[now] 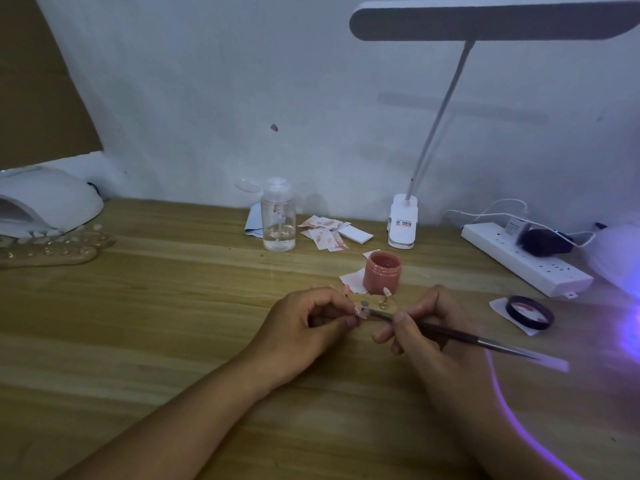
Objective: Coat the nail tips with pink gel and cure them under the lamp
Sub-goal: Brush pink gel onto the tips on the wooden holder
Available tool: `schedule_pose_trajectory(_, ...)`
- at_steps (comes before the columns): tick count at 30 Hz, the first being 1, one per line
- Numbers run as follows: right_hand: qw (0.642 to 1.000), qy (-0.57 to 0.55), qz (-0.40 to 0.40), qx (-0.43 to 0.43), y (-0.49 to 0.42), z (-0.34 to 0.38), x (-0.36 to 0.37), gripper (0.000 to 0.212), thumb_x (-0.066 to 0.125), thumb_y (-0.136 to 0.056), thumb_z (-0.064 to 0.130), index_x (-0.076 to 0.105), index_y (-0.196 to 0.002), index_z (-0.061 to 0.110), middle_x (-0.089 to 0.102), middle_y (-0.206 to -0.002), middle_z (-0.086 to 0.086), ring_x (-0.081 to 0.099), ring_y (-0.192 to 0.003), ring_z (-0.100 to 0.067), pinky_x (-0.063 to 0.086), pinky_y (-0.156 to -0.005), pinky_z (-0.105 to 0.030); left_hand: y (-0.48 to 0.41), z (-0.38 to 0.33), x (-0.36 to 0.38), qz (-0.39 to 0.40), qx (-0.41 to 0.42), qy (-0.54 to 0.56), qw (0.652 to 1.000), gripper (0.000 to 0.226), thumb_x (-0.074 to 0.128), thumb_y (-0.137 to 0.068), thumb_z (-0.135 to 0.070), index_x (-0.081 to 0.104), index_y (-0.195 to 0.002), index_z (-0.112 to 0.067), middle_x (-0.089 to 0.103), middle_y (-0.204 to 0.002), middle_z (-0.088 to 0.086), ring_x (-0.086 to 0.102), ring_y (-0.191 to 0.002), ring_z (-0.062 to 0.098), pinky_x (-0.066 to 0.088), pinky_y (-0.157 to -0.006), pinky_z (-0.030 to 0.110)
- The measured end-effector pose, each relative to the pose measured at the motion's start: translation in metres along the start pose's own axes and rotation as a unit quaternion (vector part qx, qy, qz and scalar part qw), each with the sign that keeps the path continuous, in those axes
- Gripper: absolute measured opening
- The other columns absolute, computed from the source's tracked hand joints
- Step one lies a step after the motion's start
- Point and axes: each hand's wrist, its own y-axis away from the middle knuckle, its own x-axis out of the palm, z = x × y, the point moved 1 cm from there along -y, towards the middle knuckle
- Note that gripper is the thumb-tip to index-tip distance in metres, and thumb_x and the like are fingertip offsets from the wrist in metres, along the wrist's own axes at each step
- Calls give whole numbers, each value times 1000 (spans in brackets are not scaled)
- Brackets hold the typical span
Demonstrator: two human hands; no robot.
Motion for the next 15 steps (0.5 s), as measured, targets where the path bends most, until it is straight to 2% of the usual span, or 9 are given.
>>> schedule_pose_trajectory(3,1000,10,15,1,0,-1,1,14,63,-87,-3,52,-79,1,74,-71,-4,68,-64,-5,53,-67,-19,0,0,1,-3,-3,5,1000,11,73,-86,-6,75,-90,-16,77,-93,-1,72,-94,18,53,-87,33)
schedule_pose_trajectory(6,999,28,26,3,0,-3,1,14,64,-87,-1,53,-79,3,75,-73,0,68,-67,-4,52,-66,-17,0,-1,0,-4,1,-2,1000,11,73,-86,-7,75,-90,-17,77,-91,-1,72,-91,15,53,-83,27)
schedule_pose_trajectory(9,999,49,11,-1,0,-3,0,19,63,-85,-2,53,-74,9,72,-67,-2,66,-62,-4,48,-60,-12,0,-1,0,-3,2,-7,1000,9,73,-86,-9,76,-92,-16,77,-93,-4,71,-91,12,51,-79,21)
schedule_pose_trajectory(11,998,62,-12,-6,-1,-4,-2,22,62,-81,-5,53,-69,12,69,-62,-4,63,-56,-3,44,-54,-9,0,-1,0,-3,2,-2,1000,9,73,-87,-8,75,-92,-15,77,-94,-4,71,-94,17,52,-81,26)
schedule_pose_trajectory(13,998,60,-29,-13,-2,-4,-3,26,61,-81,-8,52,-69,13,68,-61,-5,60,-53,-3,42,-51,-12,1,-2,0,-6,0,4,1000,9,72,-87,-8,75,-91,-16,77,-94,-3,71,-95,21,52,-82,30)
schedule_pose_trajectory(15,998,50,-22,-19,-2,-4,-2,24,61,-86,-6,52,-73,13,71,-64,-4,62,-56,-5,47,-54,-22,1,-3,1,-7,3,9,1000,12,72,-87,-7,75,-90,-17,76,-92,-1,70,-94,22,50,-80,28)
